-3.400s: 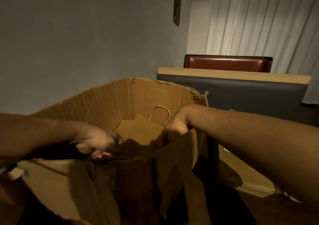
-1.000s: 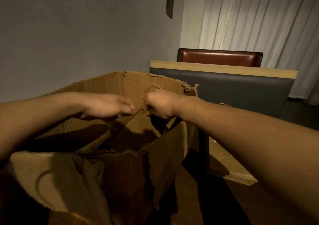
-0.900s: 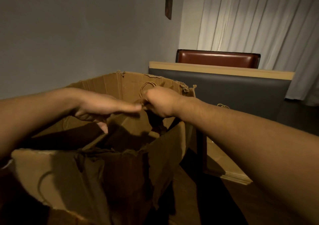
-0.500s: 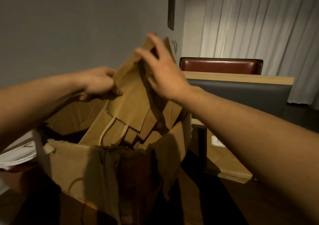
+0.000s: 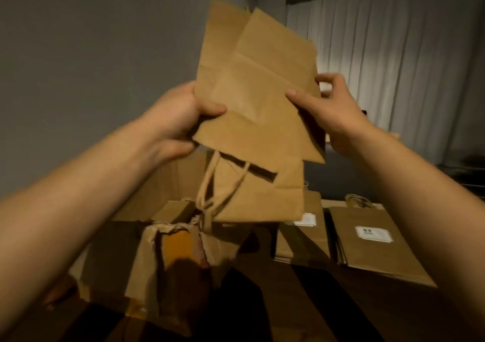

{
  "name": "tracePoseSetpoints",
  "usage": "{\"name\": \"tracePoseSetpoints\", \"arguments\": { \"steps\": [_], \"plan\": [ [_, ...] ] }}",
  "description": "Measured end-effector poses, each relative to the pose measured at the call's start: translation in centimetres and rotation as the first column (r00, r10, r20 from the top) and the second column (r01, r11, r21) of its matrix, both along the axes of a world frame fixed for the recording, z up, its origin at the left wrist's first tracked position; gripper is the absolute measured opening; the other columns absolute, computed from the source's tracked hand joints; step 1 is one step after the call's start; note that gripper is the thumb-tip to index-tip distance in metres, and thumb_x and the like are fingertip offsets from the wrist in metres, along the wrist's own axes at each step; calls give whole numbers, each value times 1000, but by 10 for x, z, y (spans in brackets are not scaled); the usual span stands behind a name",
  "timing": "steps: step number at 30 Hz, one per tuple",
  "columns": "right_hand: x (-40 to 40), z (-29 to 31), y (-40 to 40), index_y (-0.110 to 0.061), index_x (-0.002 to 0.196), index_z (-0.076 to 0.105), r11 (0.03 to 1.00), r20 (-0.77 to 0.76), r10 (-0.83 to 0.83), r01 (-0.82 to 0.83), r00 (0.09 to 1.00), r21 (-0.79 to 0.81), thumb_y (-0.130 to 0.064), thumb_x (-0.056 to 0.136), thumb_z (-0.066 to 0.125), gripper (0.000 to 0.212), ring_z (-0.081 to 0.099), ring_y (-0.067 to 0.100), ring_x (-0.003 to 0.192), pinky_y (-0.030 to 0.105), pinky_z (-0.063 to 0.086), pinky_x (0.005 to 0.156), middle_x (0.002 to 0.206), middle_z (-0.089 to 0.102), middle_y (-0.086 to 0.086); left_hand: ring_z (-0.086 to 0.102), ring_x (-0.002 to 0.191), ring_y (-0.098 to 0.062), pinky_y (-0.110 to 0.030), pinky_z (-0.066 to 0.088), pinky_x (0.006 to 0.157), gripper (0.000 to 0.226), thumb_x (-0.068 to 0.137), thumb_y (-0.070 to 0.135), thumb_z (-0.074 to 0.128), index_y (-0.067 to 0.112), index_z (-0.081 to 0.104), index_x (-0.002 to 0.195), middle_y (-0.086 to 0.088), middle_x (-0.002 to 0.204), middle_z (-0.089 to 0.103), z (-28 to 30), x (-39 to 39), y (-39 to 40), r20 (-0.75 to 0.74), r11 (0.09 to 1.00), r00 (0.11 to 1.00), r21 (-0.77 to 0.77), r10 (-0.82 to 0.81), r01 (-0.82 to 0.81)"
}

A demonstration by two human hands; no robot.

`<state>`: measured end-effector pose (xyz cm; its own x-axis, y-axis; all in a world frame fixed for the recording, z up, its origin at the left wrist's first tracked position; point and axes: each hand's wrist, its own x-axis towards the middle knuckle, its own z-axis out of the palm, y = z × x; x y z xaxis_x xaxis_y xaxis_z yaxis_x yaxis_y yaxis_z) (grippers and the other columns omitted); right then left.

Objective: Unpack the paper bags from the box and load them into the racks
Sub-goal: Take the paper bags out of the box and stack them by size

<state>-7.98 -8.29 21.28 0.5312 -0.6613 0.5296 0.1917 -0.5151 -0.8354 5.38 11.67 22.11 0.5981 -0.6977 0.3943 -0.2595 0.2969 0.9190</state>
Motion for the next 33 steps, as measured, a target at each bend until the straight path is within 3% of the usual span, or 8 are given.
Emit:
{"name": "tracePoseSetpoints", "arguments": {
  "steps": [5,11,14,17,21,24,28,33],
  "plan": [
    [-87,-88,-27,-6,117,58,971,-30,72,-63,997,229,-14,83,77,39,74,21,87,31,61,69,107,73,10,74,85,-23,-34,60,66,37,89,-12,54,16,63,113,-8,97,76,-105,-53,-59,-219,988,965,26,-144,153],
    [-170,-224,-56,-4,92,65,839,-308,14,156,951,520,-11,81,78,19,68,29,73,37,57,64,89,72,24,67,112,-23,-48,49,102,42,86,18,71,22,62,126,-3,119,72,-263,-121,-88,-320,905,922,289,-217,313],
    [-189,-271,-60,3,91,68,797,-398,-1,241,917,553,-9,85,74,15,69,38,81,49,57,77,93,73,25,67,84,0,-6,50,73,13,97,15,60,23,62,107,6,98,72,-305,-147,-94,-293,902,952,383,-85,198],
    [-192,-298,-55,-1,95,73,799,-386,-90,298,918,522,-10,94,65,12,75,30,86,46,60,82,93,77,14,64,79,1,-7,45,55,13,100,15,54,21,60,110,10,93,68,-315,-152,-98,-191,876,981,466,-33,120],
    [-191,-309,-55,-3,87,68,835,-376,-205,362,904,414,-18,97,60,20,74,24,82,46,58,82,83,76,6,70,95,-10,-23,54,76,18,94,17,64,20,65,112,5,101,74,-319,-135,-92,-78,832,995,546,-68,99],
    [-192,-298,-59,-4,84,68,803,-303,-197,331,933,496,-14,97,60,18,73,22,74,39,55,73,79,74,10,65,104,-13,-19,45,73,22,90,23,69,23,64,111,8,107,69,-321,-122,-87,82,771,996,636,-43,-19],
    [-197,-258,-63,-6,93,70,831,-173,-110,187,979,524,-16,98,59,16,72,23,81,40,58,77,87,76,10,63,102,-6,-13,43,74,40,89,20,71,23,58,126,6,115,68,-309,-111,-85,94,750,987,661,-128,34],
    [-192,-196,-58,-12,91,66,938,-27,-114,116,993,327,-16,99,58,11,67,17,68,30,52,60,75,70,1,66,96,-8,-11,44,67,52,92,14,67,19,51,141,3,108,70,-299,-109,-88,101,733,972,675,-211,89]
  ]
}}
